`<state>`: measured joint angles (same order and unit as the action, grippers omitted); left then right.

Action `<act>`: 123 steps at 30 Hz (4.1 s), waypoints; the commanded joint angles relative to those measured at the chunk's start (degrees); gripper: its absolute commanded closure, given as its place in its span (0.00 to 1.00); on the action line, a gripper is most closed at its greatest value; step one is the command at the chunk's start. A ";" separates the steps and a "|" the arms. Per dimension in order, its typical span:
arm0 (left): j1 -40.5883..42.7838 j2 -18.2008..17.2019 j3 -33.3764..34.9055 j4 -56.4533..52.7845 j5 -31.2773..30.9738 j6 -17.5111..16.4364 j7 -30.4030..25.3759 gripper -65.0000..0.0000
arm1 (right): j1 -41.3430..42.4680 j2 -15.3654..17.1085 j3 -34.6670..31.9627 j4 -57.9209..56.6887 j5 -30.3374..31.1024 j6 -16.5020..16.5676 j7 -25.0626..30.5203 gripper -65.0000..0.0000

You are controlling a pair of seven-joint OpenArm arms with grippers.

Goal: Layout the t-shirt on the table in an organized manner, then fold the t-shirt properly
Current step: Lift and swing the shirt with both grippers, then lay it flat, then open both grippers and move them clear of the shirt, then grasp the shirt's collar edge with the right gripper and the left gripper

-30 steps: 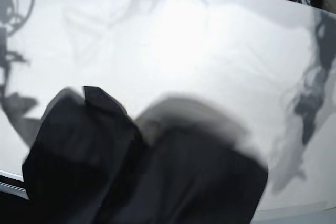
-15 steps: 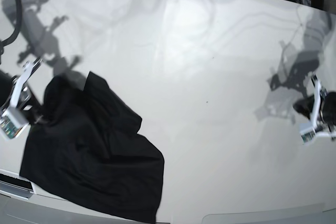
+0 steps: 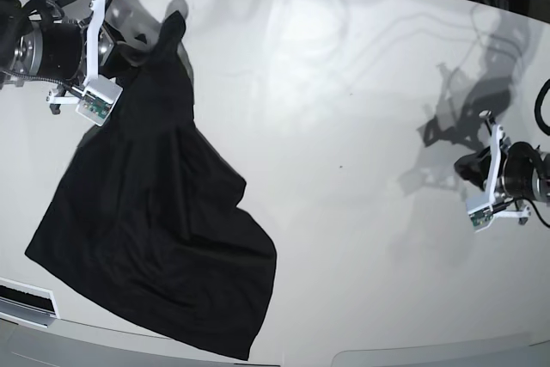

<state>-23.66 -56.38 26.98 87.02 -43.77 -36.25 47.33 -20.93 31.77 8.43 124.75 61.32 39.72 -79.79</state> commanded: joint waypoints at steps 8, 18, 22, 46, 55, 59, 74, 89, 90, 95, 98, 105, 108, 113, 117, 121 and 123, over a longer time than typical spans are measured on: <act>-0.81 -1.53 -0.83 0.61 -0.74 0.20 -0.02 1.00 | 1.92 1.42 11.58 1.46 -24.70 -13.55 21.49 1.00; -0.79 -1.40 -0.83 0.61 -0.70 0.20 -0.50 1.00 | 6.62 1.25 14.40 1.33 -39.89 -27.65 27.36 1.00; -0.79 -1.40 -0.83 0.61 -0.72 0.20 -0.52 1.00 | 6.64 1.25 14.40 0.15 -46.25 -32.54 28.20 1.00; -0.79 -1.40 -0.83 0.61 -1.36 0.20 -0.50 1.00 | 14.80 1.25 14.40 -7.80 -57.20 -46.38 26.45 0.44; -0.81 -1.38 -0.83 0.61 -2.03 0.17 -0.55 1.00 | 14.75 -7.08 10.91 -7.87 -17.42 -12.46 26.47 1.00; -0.79 -1.38 -0.85 0.61 -1.99 0.17 -0.50 1.00 | 14.82 -11.08 1.36 -11.02 -23.93 -11.45 29.16 1.00; -0.81 -1.22 -0.85 0.61 -1.97 0.20 -0.57 1.00 | 27.43 -20.33 -23.67 -51.52 -47.12 -14.91 38.60 1.00; -0.81 1.16 -0.83 0.61 -1.99 0.17 -0.61 1.00 | 22.95 -27.96 -50.45 -39.41 -30.01 -0.07 22.77 1.00; -0.81 1.14 -0.83 0.61 -2.01 0.15 -0.61 1.00 | 22.97 -27.96 -51.84 -38.23 -30.01 -0.07 22.49 1.00; -0.79 1.14 -0.83 0.61 -3.28 -3.72 -0.50 1.00 | 22.97 -27.06 -50.31 -26.03 -33.77 -4.92 22.43 1.00; -0.79 1.22 -0.83 0.74 -9.49 -3.75 0.24 1.00 | 22.97 -24.90 -44.74 -17.77 -39.80 -9.77 22.10 1.00; 0.96 6.43 -0.76 1.75 -13.84 -3.75 3.96 1.00 | 21.09 -17.53 -24.52 -15.26 -46.66 -19.89 23.17 1.00; 3.30 9.92 -0.72 1.90 -13.75 -3.75 4.04 1.00 | 19.28 -15.65 -16.63 -15.26 -46.36 -20.76 23.15 1.00; 7.32 15.67 -0.55 1.90 -13.53 -3.75 5.64 1.00 | 15.30 -15.26 -7.43 -15.26 -46.73 -18.45 22.99 1.00; 9.31 18.84 1.62 1.90 -13.51 -3.75 5.66 1.00 | 12.70 -15.26 -4.31 -15.34 -50.86 -21.66 23.34 1.00; 9.55 22.03 7.58 1.88 -6.64 -3.75 5.11 1.00 | 11.15 -15.26 -3.82 -16.70 -55.17 -26.03 24.94 1.00; 9.66 23.26 11.28 1.75 -0.79 -3.75 3.52 1.00 | 11.10 -15.26 -3.82 -18.47 -56.63 -27.23 25.35 1.00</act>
<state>-13.17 -32.62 38.89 88.03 -43.13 -39.55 51.79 -10.48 16.01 4.29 105.41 4.89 12.73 -55.51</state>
